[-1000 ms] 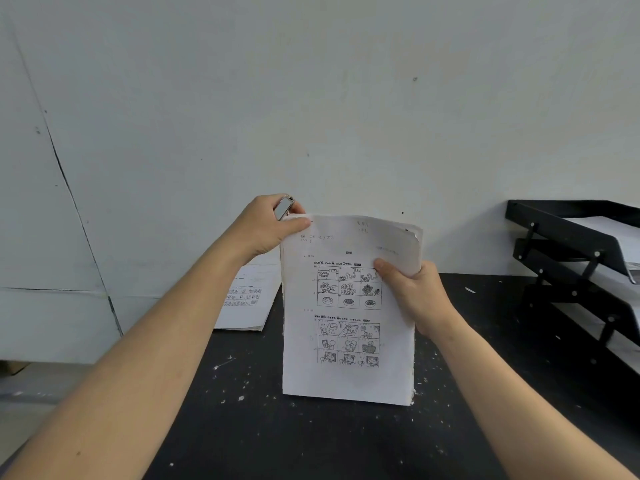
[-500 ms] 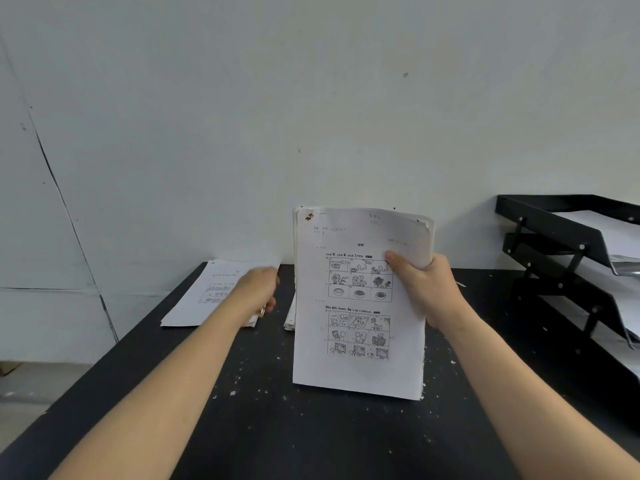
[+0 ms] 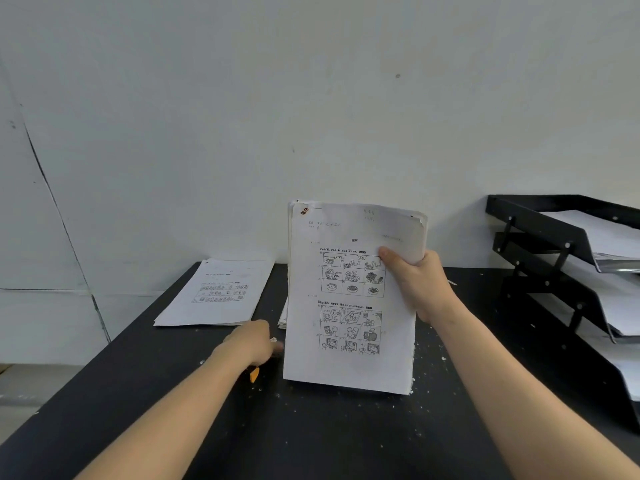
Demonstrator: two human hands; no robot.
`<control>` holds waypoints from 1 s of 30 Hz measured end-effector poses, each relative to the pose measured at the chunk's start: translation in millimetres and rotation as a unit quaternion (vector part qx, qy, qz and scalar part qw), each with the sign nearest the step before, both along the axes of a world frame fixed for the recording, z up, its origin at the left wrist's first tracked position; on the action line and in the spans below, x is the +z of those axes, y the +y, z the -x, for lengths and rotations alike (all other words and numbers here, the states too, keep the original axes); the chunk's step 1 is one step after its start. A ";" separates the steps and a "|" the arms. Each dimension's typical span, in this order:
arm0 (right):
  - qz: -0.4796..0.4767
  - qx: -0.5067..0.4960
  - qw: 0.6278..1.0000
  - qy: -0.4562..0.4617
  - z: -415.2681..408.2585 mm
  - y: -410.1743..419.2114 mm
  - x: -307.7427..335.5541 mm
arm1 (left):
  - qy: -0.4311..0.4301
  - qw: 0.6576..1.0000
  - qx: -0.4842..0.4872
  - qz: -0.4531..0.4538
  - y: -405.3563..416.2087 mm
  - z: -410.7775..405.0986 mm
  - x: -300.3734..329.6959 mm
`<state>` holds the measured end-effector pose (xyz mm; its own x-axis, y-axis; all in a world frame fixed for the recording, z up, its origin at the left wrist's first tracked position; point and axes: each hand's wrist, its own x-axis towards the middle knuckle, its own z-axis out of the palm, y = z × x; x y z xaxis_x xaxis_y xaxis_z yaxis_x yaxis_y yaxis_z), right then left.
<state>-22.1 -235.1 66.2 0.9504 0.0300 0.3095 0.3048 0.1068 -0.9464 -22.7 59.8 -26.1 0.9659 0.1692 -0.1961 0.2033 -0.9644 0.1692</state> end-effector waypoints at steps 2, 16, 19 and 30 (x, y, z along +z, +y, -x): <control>-0.002 0.001 1.000 0.007 0.3 -4.0 1.6 | -0.094 0.985 0.004 0.143 0.5 1.3 16.2; -0.054 0.022 0.995 0.078 5.7 -44.4 23.2 | -0.157 0.707 -0.070 0.686 -87.3 15.3 78.4; -0.003 0.051 0.990 0.133 3.7 -68.7 16.2 | -0.166 0.715 -0.055 0.676 -107.1 0.8 85.7; 0.210 -0.101 0.959 0.158 -51.4 -129.8 25.9 | -0.167 0.751 -0.106 0.630 -211.7 -80.7 122.8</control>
